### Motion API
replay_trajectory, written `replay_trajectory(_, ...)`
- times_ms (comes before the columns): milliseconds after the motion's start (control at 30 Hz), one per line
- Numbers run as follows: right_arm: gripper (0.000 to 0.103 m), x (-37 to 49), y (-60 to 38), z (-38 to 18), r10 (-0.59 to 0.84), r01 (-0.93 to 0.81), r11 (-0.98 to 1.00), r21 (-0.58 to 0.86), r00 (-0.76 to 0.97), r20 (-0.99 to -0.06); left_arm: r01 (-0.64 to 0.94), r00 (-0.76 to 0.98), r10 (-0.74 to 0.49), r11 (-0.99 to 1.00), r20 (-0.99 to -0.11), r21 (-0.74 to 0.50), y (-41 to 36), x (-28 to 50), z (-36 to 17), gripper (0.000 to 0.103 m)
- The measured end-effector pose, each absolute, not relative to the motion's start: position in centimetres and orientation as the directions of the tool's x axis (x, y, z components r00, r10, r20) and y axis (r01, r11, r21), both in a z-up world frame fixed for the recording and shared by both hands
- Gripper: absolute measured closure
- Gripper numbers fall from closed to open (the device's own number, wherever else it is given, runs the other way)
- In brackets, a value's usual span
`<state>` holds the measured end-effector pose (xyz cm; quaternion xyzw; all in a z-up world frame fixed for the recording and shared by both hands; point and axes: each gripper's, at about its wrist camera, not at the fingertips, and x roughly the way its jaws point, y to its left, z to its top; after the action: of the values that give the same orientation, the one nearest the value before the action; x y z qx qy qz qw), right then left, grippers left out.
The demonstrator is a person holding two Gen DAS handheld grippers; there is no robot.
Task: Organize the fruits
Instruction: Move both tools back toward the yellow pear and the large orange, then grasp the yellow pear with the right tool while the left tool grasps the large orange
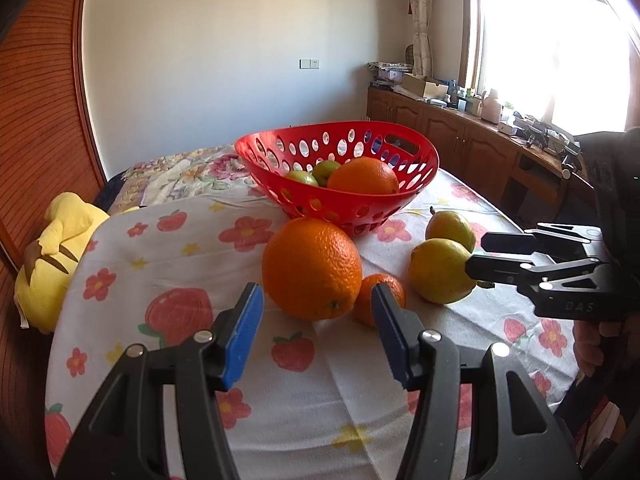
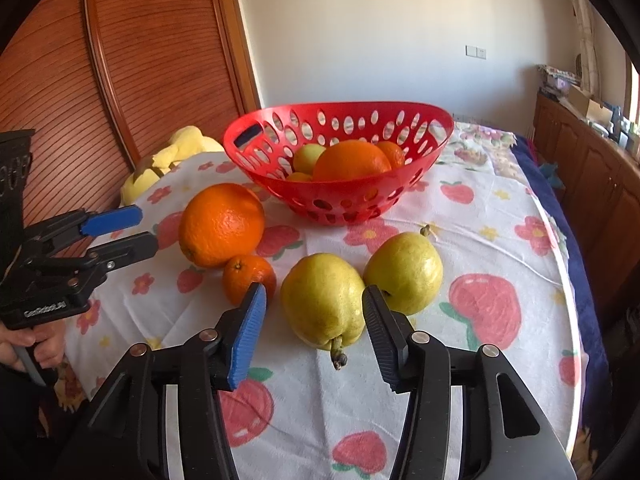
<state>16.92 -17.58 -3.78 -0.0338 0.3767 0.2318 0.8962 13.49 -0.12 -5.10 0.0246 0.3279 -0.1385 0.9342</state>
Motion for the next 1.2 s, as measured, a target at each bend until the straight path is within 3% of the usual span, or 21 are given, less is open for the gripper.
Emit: replay_trajectory(1200, 0.032, 19.8, -15.0, -7.3, 0.325, -0.451, 0.892, 0.044, 0.569, -0.755, 0.274, 0.737, -0.263, 0.958, -0.623, -0.081, -0.4, 17.1, -5.3, 0.044)
